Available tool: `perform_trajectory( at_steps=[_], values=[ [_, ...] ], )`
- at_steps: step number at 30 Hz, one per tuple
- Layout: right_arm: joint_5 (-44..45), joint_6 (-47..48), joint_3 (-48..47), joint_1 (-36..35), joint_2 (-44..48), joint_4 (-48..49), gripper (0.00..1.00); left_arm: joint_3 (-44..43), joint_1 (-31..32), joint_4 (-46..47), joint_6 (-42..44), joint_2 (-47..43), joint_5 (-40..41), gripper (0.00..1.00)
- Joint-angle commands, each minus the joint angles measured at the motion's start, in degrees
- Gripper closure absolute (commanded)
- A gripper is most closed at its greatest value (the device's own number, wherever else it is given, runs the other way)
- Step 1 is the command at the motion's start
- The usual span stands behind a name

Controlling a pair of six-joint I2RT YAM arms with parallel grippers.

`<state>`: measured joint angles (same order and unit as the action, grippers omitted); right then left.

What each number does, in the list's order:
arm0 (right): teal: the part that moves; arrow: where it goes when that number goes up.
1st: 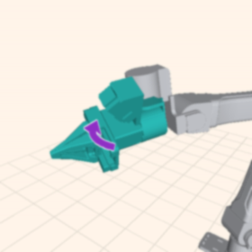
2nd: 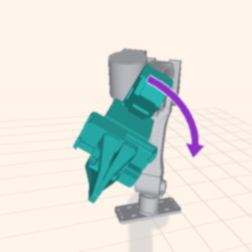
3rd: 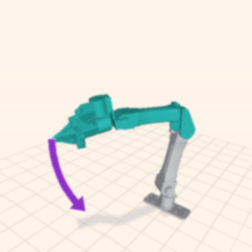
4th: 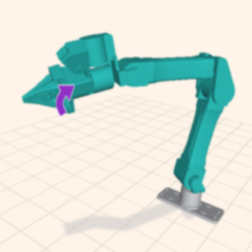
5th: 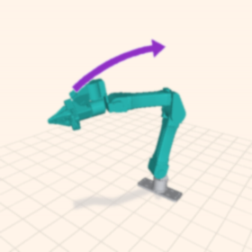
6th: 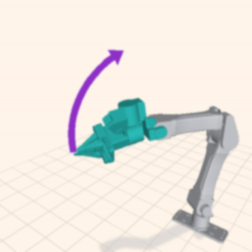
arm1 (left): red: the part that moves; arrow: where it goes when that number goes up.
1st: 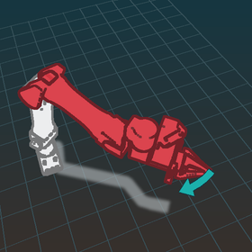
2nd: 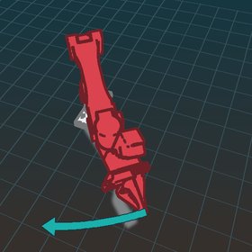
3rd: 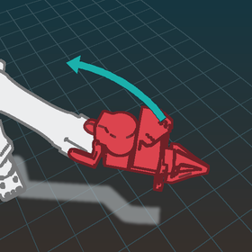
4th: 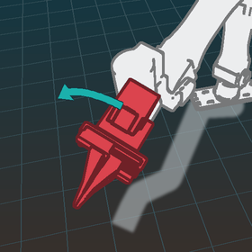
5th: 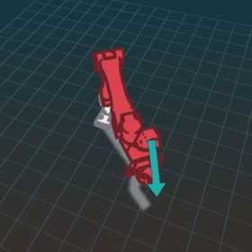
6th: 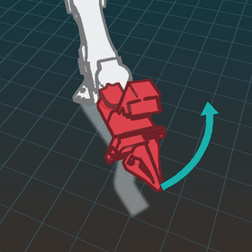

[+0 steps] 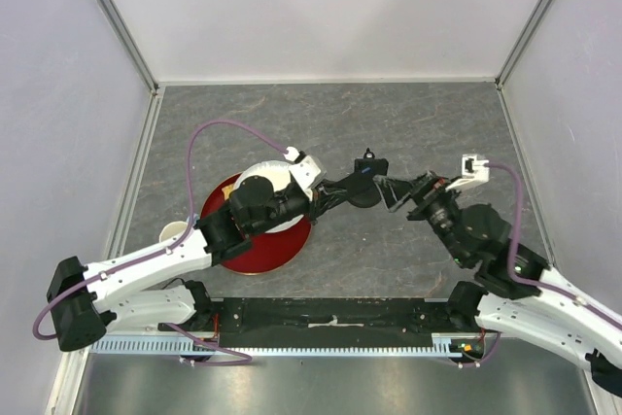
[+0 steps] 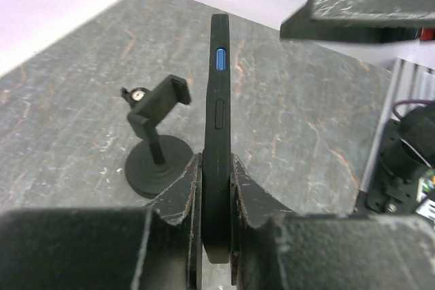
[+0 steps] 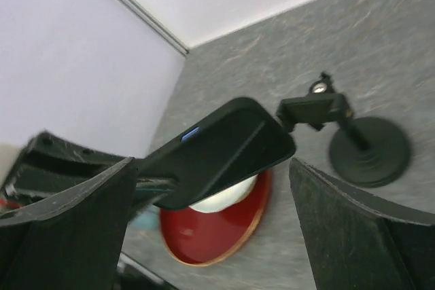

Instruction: Place the phone on the phone stand

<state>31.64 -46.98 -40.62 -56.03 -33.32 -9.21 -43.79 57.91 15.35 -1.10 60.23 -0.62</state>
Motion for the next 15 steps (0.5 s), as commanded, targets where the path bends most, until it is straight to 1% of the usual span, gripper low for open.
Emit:
perform_trajectory(
  at_steps=[1,3,4,5,6,8,9,12,15],
  values=[
    [-4.81,23.40,-5.95,-0.13,6.68,-15.39,0.02,-7.71,0.01,-2.95,-0.92,-1.34,-9.81,0.98],
    [-12.71,29.03,-8.40,-0.04,8.79,-18.10,0.02,-9.90,-0.08,-6.29,0.74,-1.16,-13.16,0.98],
    [-16.05,30.62,-9.29,-0.13,8.71,-18.82,0.02,-10.78,-0.25,-7.61,1.01,-0.73,-17.44,0.98],
    [-22.95,33.85,-11.13,-0.13,8.28,-20.48,0.02,-12.62,-0.34,-10.58,2.76,-0.38,-19.83,0.98],
    [-25.90,35.36,-12.19,-0.22,6.01,-21.80,0.02,-13.68,-0.60,-12.09,3.47,0.06,-25.69,0.98],
    [-30.82,37.65,-14.82,-0.22,1.19,-24.96,0.02,-16.75,-0.78,-17.17,5.14,1.55,-30.73,0.98],
    [-31.54,39.58,-15.79,-0.13,-0.33,-26.11,0.02,-17.64,-1.04,-19.03,5.67,2.08,-34.32,0.98],
    [-36.71,42.92,-17.12,-0.13,-4.03,-26.73,0.05,-20.45,-1.57,-24.47,8.39,4.19,-38.99,0.98],
    [-40.93,45.22,-16.95,-0.13,-5.26,-27.35,0.07,-21.77,-1.92,-27.82,10.33,5.07,-40.94,0.98]
  ],
)
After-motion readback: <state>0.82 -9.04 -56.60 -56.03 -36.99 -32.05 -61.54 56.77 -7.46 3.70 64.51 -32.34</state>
